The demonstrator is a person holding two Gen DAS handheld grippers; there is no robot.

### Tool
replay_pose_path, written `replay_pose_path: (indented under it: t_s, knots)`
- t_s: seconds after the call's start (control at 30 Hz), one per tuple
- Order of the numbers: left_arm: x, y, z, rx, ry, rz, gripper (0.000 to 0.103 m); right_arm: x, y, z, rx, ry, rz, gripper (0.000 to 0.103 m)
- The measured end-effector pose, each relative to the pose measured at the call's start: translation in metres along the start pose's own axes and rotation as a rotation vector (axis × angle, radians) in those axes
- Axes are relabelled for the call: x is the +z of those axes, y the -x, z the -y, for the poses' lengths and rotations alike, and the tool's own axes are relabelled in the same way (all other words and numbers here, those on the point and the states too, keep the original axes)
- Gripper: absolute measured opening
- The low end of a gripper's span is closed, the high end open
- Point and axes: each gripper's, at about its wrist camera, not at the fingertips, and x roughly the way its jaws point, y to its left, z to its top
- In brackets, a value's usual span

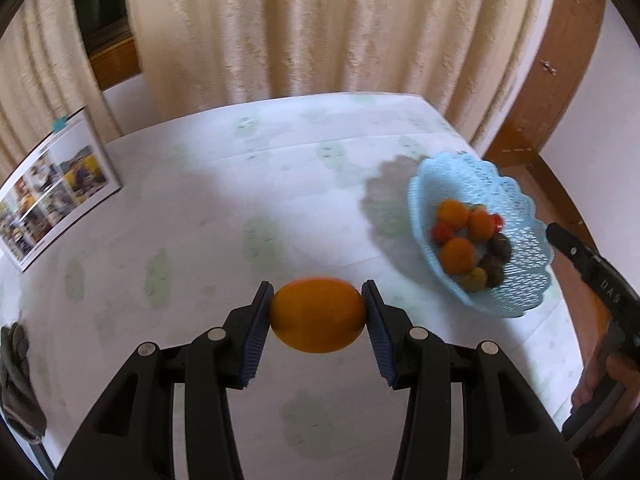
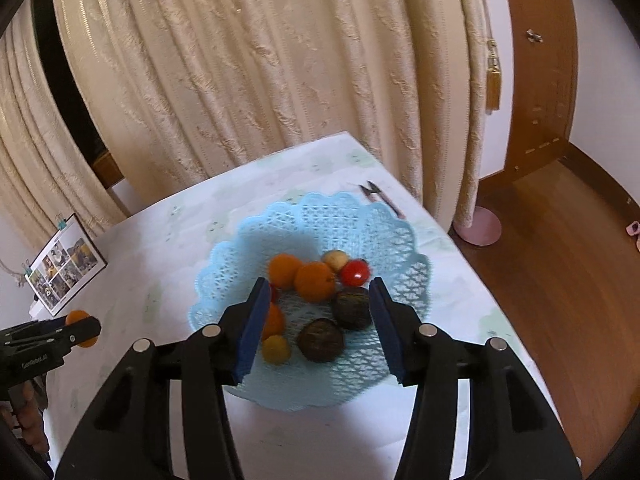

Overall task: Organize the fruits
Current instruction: 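Lower both fruits into the blue basket and open both tools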

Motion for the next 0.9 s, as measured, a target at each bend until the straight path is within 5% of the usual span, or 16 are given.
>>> replay_pose_path:
  t_s: [0.57,0.67,0.9]
  knots:
    - [0.035,-0.046,0.115,-0.165,-0.154,-0.016,0.047,-0.029,0.017,0.044,-0.062,-0.056,-0.045,0.071]
    - [0.041,-0.046,0.124,-0.170,-0.163,0.006,0.065,-0.032,0.017,0.047,-0.063,-0.057,-0.053,0.072]
    - [0.047,-0.040,0.119,-0.156,-0.143,0.027,0.085,-0.036,0.018,0.043,-0.059,-0.030,-0.058,0.088]
